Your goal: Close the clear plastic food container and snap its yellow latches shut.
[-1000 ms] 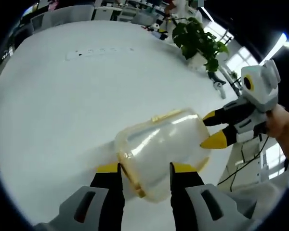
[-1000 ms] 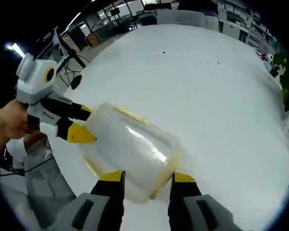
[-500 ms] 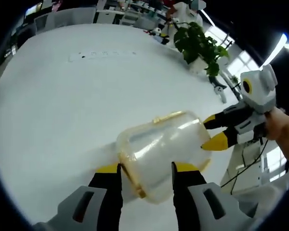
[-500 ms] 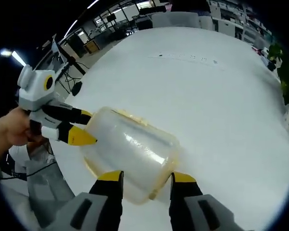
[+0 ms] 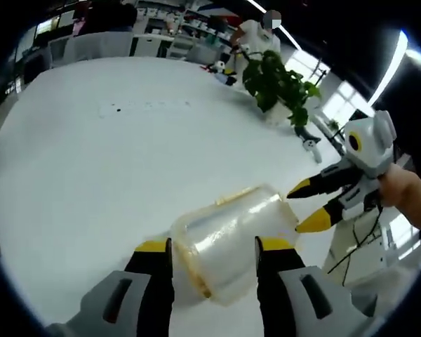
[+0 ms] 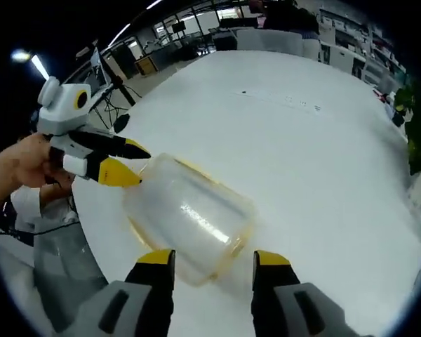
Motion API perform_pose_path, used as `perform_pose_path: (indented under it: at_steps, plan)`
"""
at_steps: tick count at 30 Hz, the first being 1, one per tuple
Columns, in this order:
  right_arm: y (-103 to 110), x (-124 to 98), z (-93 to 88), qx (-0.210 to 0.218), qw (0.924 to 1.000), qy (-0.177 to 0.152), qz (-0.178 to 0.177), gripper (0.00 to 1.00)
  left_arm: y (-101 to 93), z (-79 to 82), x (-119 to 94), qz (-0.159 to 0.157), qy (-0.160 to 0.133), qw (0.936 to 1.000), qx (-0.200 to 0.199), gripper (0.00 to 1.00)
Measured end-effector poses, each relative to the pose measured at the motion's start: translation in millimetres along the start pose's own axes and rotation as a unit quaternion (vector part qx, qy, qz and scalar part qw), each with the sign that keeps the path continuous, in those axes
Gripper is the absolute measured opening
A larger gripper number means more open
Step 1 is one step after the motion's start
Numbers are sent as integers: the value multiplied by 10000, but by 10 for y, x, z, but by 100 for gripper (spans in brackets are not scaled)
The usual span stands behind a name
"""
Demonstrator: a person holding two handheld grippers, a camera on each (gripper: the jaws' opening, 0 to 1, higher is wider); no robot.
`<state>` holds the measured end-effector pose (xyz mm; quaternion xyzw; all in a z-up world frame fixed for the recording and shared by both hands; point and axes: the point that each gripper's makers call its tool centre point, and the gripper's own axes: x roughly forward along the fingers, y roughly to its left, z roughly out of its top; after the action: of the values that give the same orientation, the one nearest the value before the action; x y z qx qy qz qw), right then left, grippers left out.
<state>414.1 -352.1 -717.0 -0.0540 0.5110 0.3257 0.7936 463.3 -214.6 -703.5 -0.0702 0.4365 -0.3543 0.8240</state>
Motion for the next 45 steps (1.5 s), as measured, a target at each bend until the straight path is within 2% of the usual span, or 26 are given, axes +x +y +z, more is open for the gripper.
perform_pose_path:
  at_steps: [3,4,5,6,7,8,12,14,18,21,25,26,27,28,31,32,33,34,35,38,40,41,42,43,44,45]
  plan:
    - [-31,-66,65,-547,9984,-70,-87,42,-16,97,-71,-71,-190,9997,168,39]
    - [-14,-97,92,-889,9959,-138,-48,42,-5,113,-94,-52,-210,9995,244,38]
    - [-22,-127,42,-1112,9937,46,-96,42,13,125,-115,-18,-230,9993,294,38]
    - [-28,-143,30,-1361,9906,89,-78,41,24,141,-132,-18,-257,9987,450,38]
    - [4,-142,78,-1697,9855,-17,3,41,20,138,-145,-37,-246,9982,542,38]
    - [40,-146,88,-1819,9832,-69,98,41,21,132,-156,-38,-231,9978,620,38]
    - [86,-168,97,-2018,9790,-101,272,40,58,131,-181,-39,-176,9936,1115,37]
    - [80,-166,115,-2025,9789,-110,250,37,50,132,-187,-16,-155,9917,1277,37]
    - [131,-166,156,-2152,9757,-190,360,37,-33,149,-171,-85,-81,9810,1938,36]
    - [187,-173,195,-2485,9676,-238,387,32,-145,154,-135,-206,-19,9665,2557,36]
    - [212,-186,260,-2591,9648,-348,276,30,-343,189,-58,-463,-84,9491,3113,33]
    - [210,-188,279,-2650,9633,-370,214,29,-397,170,-33,-519,-20,9403,3363,32]
    - [209,-192,296,-2840,9581,-359,130,27,-415,162,-8,-525,20,9339,3536,31]
    - [220,-186,302,-2884,9568,-357,124,26,-456,153,24,-576,54,9274,3695,30]
    - [269,-176,341,-2936,9548,-417,200,26,-534,163,101,-651,46,9168,3939,29]
    - [299,-168,355,-2964,9535,-460,284,25,-544,156,120,-657,63,9169,3936,28]
    - [306,-164,364,-2987,9527,-476,299,24,-555,144,140,-685,100,9126,4029,28]
    - [320,-154,374,-3039,9508,-496,333,25,-565,134,157,-720,124,9057,4176,28]
    - [336,-145,378,-3083,9492,-505,379,25,-602,107,170,-812,131,9035,4207,28]
    - [449,-109,410,-3375,9366,-625,699,26,-679,42,188,-1032,186,8942,4351,28]
    - [506,-77,421,-3591,9272,-650,848,25,-712,-6,199,-1150,252,8790,4621,26]
    - [521,-50,414,-3759,9207,-586,866,25,-724,-29,202,-1193,285,8765,4655,26]
    - [535,-26,414,-3798,9190,-574,888,24,-738,-52,214,-1248,297,8734,4697,28]
    - [553,15,408,-3956,9121,-523,943,24,-742,-76,221,-1289,345,8684,4775,28]
    - [557,40,411,-3991,9107,-509,936,24,-749,-107,225,-1360,401,8565,4962,28]
    - [560,80,419,-4076,9070,-486,938,25,-754,-127,231,-1413,429,8518,5027,27]
